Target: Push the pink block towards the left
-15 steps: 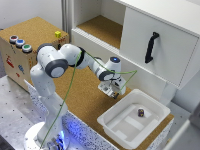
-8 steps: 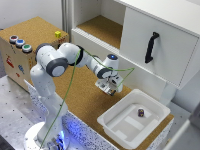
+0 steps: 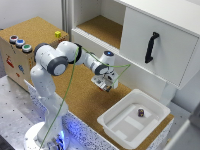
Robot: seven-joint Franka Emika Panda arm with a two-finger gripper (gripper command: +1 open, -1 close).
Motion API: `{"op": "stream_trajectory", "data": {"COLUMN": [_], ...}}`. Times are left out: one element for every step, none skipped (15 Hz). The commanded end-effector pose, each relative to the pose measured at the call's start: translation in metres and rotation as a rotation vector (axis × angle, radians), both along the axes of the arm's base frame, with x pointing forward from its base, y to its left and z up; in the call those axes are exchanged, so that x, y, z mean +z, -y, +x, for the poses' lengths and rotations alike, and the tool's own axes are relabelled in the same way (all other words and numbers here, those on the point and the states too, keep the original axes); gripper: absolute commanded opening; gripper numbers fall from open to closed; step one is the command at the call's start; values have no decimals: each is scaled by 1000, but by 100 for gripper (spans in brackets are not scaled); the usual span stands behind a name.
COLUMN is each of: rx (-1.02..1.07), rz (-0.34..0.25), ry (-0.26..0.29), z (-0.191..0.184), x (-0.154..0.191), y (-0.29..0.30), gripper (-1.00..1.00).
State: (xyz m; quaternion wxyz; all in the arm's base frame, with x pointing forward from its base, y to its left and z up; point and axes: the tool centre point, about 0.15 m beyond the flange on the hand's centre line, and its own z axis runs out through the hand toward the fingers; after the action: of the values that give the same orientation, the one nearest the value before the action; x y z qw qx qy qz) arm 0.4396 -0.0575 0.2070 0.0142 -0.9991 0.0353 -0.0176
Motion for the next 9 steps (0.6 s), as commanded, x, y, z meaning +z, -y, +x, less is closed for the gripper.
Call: {"op": "stream_trajectory", "data": {"rx": [-21, -11, 5, 19, 39, 65, 94, 125, 156], "rz": [12, 15, 21, 22, 24, 27, 29, 27, 32], "ry": [-36, -35, -35, -34, -37, -42, -47, -53, -60], "z": [4, 6, 7, 8, 8, 8, 7, 6, 5], "x": [11, 12, 12, 12, 10, 7, 5, 3, 2], "y": [-42, -52, -64, -75, -88, -103, -119, -133, -147], "gripper": [-100, -100, -100, -100, -100, -100, -100, -100, -100]}}
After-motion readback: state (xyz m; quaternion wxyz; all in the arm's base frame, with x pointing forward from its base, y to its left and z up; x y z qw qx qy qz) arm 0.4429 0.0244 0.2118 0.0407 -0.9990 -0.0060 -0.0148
